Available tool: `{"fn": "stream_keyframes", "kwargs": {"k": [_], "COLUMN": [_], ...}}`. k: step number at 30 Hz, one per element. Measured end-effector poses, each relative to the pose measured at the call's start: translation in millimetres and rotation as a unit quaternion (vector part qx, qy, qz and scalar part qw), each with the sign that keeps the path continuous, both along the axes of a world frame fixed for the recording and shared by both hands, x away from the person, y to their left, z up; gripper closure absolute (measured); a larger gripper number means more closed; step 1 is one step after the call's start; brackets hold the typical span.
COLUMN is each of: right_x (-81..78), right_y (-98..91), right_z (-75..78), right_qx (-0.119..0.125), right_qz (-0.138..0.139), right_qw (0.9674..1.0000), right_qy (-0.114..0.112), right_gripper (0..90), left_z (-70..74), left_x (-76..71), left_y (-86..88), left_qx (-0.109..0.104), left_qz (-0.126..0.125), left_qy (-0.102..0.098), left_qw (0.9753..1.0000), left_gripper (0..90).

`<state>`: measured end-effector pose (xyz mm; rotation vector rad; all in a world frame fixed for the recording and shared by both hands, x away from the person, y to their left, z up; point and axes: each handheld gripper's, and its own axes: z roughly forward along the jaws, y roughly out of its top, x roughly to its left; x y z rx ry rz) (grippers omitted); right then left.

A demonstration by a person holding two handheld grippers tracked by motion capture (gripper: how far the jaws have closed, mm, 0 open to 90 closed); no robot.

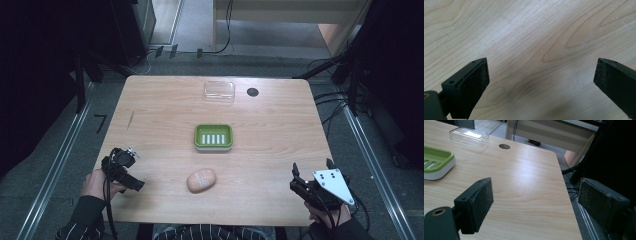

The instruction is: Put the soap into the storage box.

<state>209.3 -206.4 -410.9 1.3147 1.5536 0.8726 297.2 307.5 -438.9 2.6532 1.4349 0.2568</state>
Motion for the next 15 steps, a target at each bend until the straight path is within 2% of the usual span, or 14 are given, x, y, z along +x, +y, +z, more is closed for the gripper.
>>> {"fn": "stream_keyframes", "kwargs": {"k": [6, 15], "right_x": [0.7, -0.1], "right_y": [1.3, 2.5], "right_z": [0.0, 0.1], "right_qx": [-0.004, -0.006], "right_qz": [0.002, 0.002], "right_qw": [1.0, 1.0], "right_qy": [0.001, 0.003], "right_gripper": [13.6, 13.6], "left_z": [0.6, 3.2], "left_x": [0.1, 0.7], "left_y": [-1.4, -14.5], "left_qx": [-0.004, -0.011], "left_qz": [-0.004, -0.023], "left_qy": [-0.003, -0.006], "left_qw": [1.0, 0.9997], "left_gripper": [0.4, 0.0]}}
